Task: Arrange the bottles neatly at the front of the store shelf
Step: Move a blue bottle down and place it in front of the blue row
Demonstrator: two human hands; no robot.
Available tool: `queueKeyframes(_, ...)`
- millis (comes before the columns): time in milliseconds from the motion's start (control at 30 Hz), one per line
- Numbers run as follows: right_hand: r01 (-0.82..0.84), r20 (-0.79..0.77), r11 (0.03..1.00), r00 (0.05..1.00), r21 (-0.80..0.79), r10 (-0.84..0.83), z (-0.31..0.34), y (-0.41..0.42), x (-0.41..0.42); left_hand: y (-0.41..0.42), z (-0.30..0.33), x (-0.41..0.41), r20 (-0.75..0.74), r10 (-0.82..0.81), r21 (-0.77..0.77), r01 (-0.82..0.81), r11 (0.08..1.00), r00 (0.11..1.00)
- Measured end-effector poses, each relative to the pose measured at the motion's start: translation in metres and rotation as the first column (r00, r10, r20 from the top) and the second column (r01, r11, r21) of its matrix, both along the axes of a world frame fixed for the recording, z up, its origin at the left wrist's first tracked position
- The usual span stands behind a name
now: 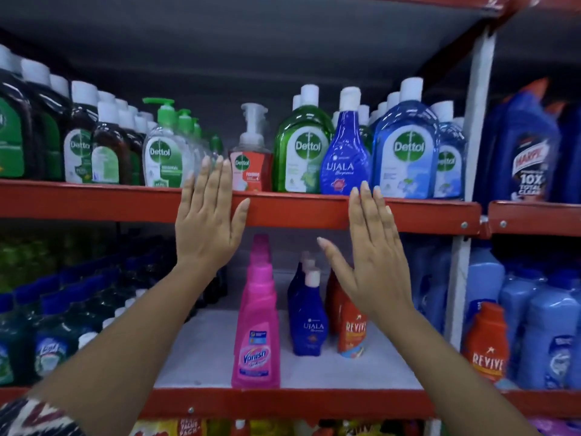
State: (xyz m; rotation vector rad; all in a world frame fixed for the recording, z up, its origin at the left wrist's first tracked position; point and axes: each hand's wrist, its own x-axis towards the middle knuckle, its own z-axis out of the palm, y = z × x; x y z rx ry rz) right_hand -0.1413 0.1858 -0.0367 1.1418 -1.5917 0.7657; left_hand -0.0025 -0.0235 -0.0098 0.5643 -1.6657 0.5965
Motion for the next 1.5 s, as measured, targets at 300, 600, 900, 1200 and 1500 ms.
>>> queueKeyframes(300,-0.088,0.156,0.995,0.983,-0.043,0.094,0.099,0.007,-0.022,0.001,0.000,0.000,-0.003,0.008,0.008,-0.008,1.000,1.000)
queueKeyframes(600,-0.168,0.421,0.985,0.891,-0.037,0.168,0.138,0.001,-0.031,0.000,0.001,0.000,-0.016,0.000,-0.009,0.000,1.000,1.000)
queueKeyframes(900,-0.287,0.448,0.936,0.822,-0.206,0.351,0.130,0.001,-0.019,0.000,0.002,-0.001,-0.018,0.001,-0.015,-0.001,1.000,1.000)
queueKeyframes(1200,-0.480,0.275,0.789,0.756,-0.383,0.593,0.124,0.031,-0.003,-0.001,0.002,-0.001,-0.026,-0.004,-0.028,0.003,1.000,1.000)
queueKeyframes(1500,-0.647,0.386,0.667,0.546,-0.370,0.744,0.052,0.051,0.009,-0.002,0.000,-0.002,-0.017,0.002,-0.013,-0.002,1.000,1.000)
